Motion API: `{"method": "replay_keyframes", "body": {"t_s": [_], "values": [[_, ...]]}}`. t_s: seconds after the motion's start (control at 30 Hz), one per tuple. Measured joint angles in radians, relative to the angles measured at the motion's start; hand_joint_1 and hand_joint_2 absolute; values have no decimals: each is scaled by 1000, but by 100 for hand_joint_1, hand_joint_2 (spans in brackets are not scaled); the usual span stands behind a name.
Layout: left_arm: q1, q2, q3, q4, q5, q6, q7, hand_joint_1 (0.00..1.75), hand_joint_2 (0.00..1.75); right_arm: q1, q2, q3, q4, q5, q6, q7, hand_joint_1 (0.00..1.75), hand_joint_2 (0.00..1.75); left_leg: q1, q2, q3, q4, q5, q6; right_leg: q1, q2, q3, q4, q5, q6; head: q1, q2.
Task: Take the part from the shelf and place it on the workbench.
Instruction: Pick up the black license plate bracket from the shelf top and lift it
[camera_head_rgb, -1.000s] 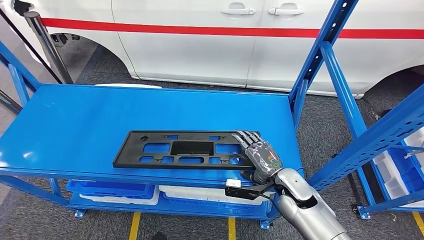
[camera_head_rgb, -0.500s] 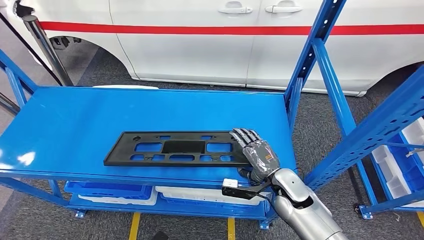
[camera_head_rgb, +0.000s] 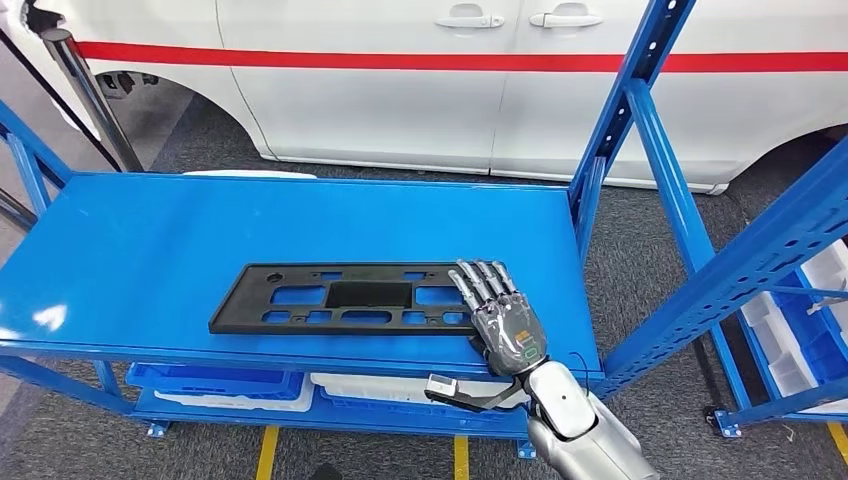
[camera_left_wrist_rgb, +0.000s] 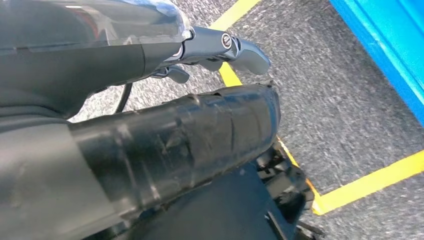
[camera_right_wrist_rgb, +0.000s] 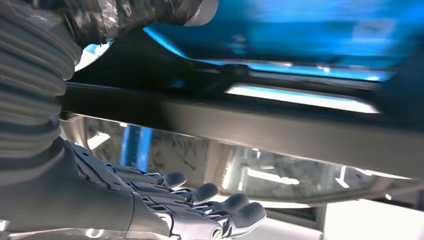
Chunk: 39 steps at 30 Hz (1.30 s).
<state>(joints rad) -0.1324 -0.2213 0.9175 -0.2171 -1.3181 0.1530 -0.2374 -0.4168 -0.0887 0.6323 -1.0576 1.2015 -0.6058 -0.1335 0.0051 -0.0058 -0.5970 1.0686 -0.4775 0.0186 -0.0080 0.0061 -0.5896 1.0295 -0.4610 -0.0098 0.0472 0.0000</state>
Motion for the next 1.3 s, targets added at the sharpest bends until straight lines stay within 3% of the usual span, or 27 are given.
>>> {"method": "replay_keyframes", "body": {"t_s": [0.03, 0.1, 0.17, 0.23, 0.27, 0.33, 0.4, 0.43, 0.5, 0.57, 0.6, 0.7, 0.73, 0.77, 0.8, 0.87, 0.93, 1.03, 1.1, 1.2, 1.23, 1.27, 1.3], "values": [[-2, -1, -3, 0, -2, 0, 2, 0, 0, 2, 11, -5, 17, 1, -24, -8, 0, 175, 0, 0, 28, -62, 23, 10, 1, 1, -1, 3, -3, 8, 0, 0], [-3, -2, -7, 0, -3, 0, 4, 0, 0, 2, 18, -12, 35, -12, -27, -24, 0, 175, 5, 2, 32, -73, 31, 22, 0, 0, -21, 51, -37, 17, 1, 0], [-5, -3, -10, 0, -3, 0, 5, 0, 0, 1, 22, -21, 57, -24, -31, -36, 0, 175, 5, 4, 32, -74, 32, 27, -3, -1, -78, 172, -100, 22, 2, 0], [-5, -3, -12, 0, -2, 0, 6, 0, 0, 1, 26, -32, 79, -37, -36, -45, 1, 175, 5, 5, 32, -74, 31, 27, -6, -1, -126, 271, -129, 27, 2, 0], [-4, -4, -12, 0, -2, 0, 7, 0, 0, 1, 27, -37, 89, -41, -38, -48, 9, 175, 5, 5, 33, -73, 31, 27, -7, -1, -126, 270, -115, 28, 2, 0], [-4, -4, -13, 0, -1, 1, 8, 0, 0, -1, 30, -48, 103, -51, -42, -54, 74, 175, 6, 3, 36, -70, 28, 23, -11, -3, -70, 159, -49, 27, 2, 0], [-3, -4, -14, 0, 0, 3, 8, 0, 0, -3, 31, -63, 114, -63, -45, -61, 142, 175, 2, 0, 35, -63, 23, 14, -9, -3, -11, 38, -8, 22, 2, 0], [-2, -4, -14, 0, 1, 4, 9, 0, 0, -3, 32, -72, 119, -71, -46, -64, 153, 175, 0, -1, 34, -61, 22, 9, -7, -3, 2, 9, -4, 18, 1, 0], [0, -3, -15, 0, 3, 7, 9, 0, 0, -1, 32, -90, 126, -88, -45, -72, 168, 175, -1, -3, 33, -62, 22, -2, -5, -2, 2, 2, -5, 8, 1, 0], [3, -3, -15, 0, 5, 10, 9, 0, 0, 3, 32, -107, 129, -98, -39, -78, 172, 175, 2, -2, 27, -47, 8, -12, -8, -3, 5, -4, 1, -4, 0, 0], [4, -2, -15, 0, 6, 12, 9, 0, 0, 5, 31, -116, 129, -101, -34, -81, 174, 175, 4, -1, 13, -16, -14, -17, -10, -4, 6, -8, 4, -10, 0, 0], [8, -2, -15, 0, 11, 16, 7, 0, 0, 17, 30, -141, 128, -106, -23, -88, 175, 175, 7, 0, -70, 170, -109, -26, -10, -6, 3, -9, 6, -17, 0, 0], [10, -2, -15, 0, 14, 17, 7, 0, 0, 21, 30, -149, 125, -106, -19, -90, 175, 175, 8, 0, -91, 216, -122, -27, -9, -5, 2, -8, 6, -17, 0, 0], [11, -2, -15, 0, 16, 17, 6, 0, 0, 25, 30, -157, 120, -107, -15, -91, 175, 175, 8, 0, -94, 224, -114, -27, -9, -5, 2, -7, 5, -17, 0, 0], [12, -2, -15, 0, 17, 18, 6, 0, 0, 27, 29, -165, 113, -108, -13, -93, 175, 175, 8, 0, -78, 193, -88, -26, -9, -4, 4, -6, 4, -16, 0, 0], [12, -1, -15, 0, 17, 20, 6, 0, 0, 33, 27, -180, 96, -110, -11, -96, 175, 175, 7, 0, -11, 54, -19, -19, -8, -3, 8, -5, 2, -12, 0, 0], [11, 0, -15, 0, 18, 21, 5, 0, 0, 39, 22, -194, 80, -112, -10, -99, 175, 175, 3, 0, 36, -45, 12, -10, -4, -3, 8, -4, 0, -4, 0, 0], [14, 0, -14, 0, 18, 21, 4, 0, 0, 50, 12, -209, 58, -112, -11, -103, 175, 175, 1, 0, 43, -65, 15, 2, -4, -2, 7, -6, 2, 11, 0, 0], [14, 0, -14, 0, 19, 21, 4, 0, 0, 57, 4, -216, 45, -111, -12, -105, 175, 175, 5, 3, 47, -75, 22, 16, -5, -2, -6, 23, -22, 20, 1, 0], [13, 0, -14, 0, 19, 21, 3, 0, 0, 71, -3, -225, 35, -112, -12, -107, 175, 175, 5, 6, 46, -79, 25, 28, -7, -2, -88, 200, -113, 30, 2, 0], [14, 0, -14, 0, 19, 21, 3, 0, 0, 77, -5, -227, 31, -112, -11, -107, 175, 175, 5, 6, 46, -79, 24, 29, -7, -2, -113, 253, -129, 33, 2, 0], [15, 1, -14, 0, 20, 21, 3, 0, 0, 81, -6, -228, 26, -112, -10, -108, 175, 175, 5, 6, 46, -77, 23, 29, -8, -2, -123, 273, -125, 35, 2, 0], [15, 1, -14, 0, 20, 21, 3, 0, 0, 84, -8, -229, 21, -113, -8, -108, 175, 175, 5, 5, 47, -75, 21, 28, -10, -2, -115, 254, -102, 36, 2, 0]]}}
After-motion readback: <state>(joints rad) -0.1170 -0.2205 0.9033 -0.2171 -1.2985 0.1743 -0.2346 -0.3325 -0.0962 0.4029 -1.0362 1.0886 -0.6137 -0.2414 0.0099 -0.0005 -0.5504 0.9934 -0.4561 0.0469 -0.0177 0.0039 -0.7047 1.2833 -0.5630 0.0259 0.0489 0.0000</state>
